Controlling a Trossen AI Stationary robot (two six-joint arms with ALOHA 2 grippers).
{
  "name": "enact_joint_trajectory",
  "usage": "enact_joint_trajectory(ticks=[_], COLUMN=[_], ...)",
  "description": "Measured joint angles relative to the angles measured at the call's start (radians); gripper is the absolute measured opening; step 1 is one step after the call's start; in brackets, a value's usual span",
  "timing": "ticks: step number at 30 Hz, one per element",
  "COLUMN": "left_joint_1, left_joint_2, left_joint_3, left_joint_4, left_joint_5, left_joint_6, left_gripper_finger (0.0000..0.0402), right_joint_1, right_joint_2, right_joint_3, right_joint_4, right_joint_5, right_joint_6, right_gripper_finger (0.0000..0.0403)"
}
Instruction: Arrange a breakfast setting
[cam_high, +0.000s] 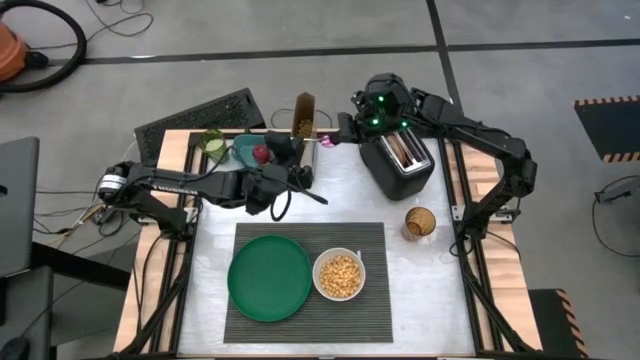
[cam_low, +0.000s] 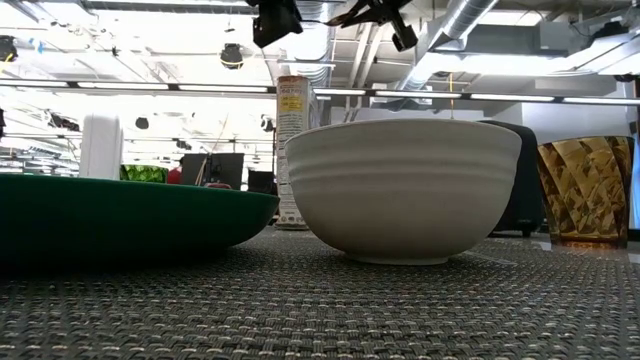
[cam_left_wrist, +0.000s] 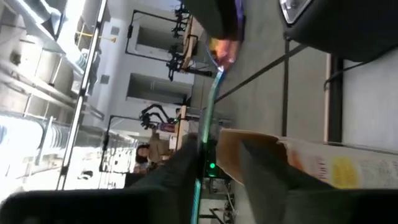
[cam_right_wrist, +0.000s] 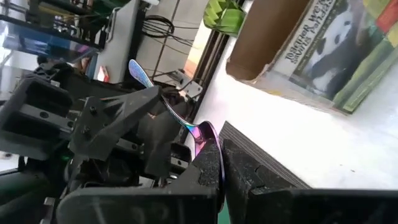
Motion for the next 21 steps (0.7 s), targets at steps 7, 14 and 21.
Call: enact_joint_trajectory(ticks=[7, 14, 21], left_joint_1=[-0.011, -0.057, -0.072], left_joint_2=[-0.005, -0.022, -0.028], left_joint_3=[0.0, -0.002, -0.002], left_joint_4=[-0.258, -0.418, -0.546], left_joint_5=[-0.056, -0.003, 0.218], left_joint_6=[-0.283, -0.533, -0.858], left_gripper_finger=[0.0221, 0.0268, 0.0269], right_joint_1=[-0.037, -0.117, -0.176], right_joint_2=[-0.045, -0.067, -0.072], right_joint_3=[0.0, 0.002, 0.002], right_joint_4=[-0.152, -0.388, -0.643], right_joint_5=[-0.008, -0.007, -0.018], right_joint_6=[-0.097, -0.333, -0.651], right_gripper_finger=[0.0026, 0.0026, 0.0026])
